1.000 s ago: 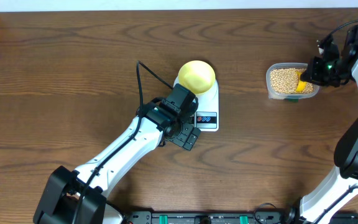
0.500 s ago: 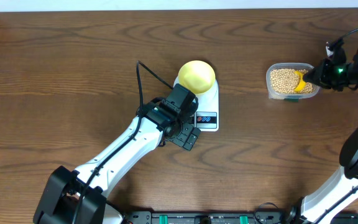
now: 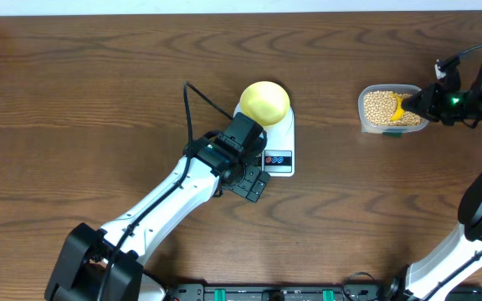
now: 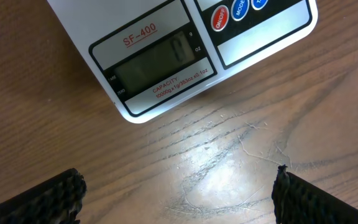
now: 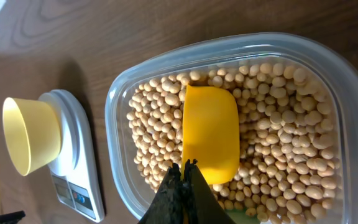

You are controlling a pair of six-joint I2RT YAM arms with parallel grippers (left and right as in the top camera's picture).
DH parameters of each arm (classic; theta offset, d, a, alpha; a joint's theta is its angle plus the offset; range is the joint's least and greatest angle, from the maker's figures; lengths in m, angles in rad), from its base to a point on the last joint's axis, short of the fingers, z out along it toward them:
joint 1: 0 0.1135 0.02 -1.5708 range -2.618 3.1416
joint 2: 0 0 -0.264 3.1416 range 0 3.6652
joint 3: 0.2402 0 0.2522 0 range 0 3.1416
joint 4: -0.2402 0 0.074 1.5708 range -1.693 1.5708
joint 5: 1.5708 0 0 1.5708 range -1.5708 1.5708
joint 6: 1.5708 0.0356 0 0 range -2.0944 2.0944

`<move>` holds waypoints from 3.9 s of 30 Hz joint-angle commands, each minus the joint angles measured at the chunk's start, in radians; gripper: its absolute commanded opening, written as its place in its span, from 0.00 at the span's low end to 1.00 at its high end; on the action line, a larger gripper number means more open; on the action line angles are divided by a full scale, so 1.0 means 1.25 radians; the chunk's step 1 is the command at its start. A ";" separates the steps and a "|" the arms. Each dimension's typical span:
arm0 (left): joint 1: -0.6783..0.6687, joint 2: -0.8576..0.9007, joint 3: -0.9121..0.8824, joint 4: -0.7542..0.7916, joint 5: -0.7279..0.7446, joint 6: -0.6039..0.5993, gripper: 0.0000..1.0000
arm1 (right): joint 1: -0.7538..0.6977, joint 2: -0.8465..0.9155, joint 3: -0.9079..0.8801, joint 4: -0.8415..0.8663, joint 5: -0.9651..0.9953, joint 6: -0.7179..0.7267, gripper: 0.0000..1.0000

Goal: Scoop item into bowl and weigh 50g on scale

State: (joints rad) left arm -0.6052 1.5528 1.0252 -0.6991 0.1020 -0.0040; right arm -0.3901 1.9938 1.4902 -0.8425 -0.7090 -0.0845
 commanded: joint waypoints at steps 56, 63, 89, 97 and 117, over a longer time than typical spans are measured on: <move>0.000 -0.002 0.005 -0.002 -0.007 -0.013 0.98 | -0.159 0.006 -0.022 -0.057 -0.309 0.073 0.01; 0.000 -0.002 0.005 -0.002 -0.007 -0.013 0.98 | -0.159 0.006 -0.022 -0.063 -0.318 0.073 0.02; 0.000 -0.002 0.005 -0.002 -0.007 -0.013 0.98 | -0.147 0.006 -0.022 -0.059 -0.193 0.133 0.01; 0.000 -0.002 0.005 -0.002 -0.007 -0.013 0.98 | -0.154 0.006 -0.021 -0.061 -0.315 0.108 0.01; 0.000 -0.002 0.005 -0.002 -0.007 -0.013 0.98 | -0.155 0.006 -0.021 -0.068 -0.493 0.038 0.01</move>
State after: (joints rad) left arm -0.6052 1.5528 1.0252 -0.6991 0.1017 -0.0040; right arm -0.5831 1.9942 1.4696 -0.9264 -1.2037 0.0055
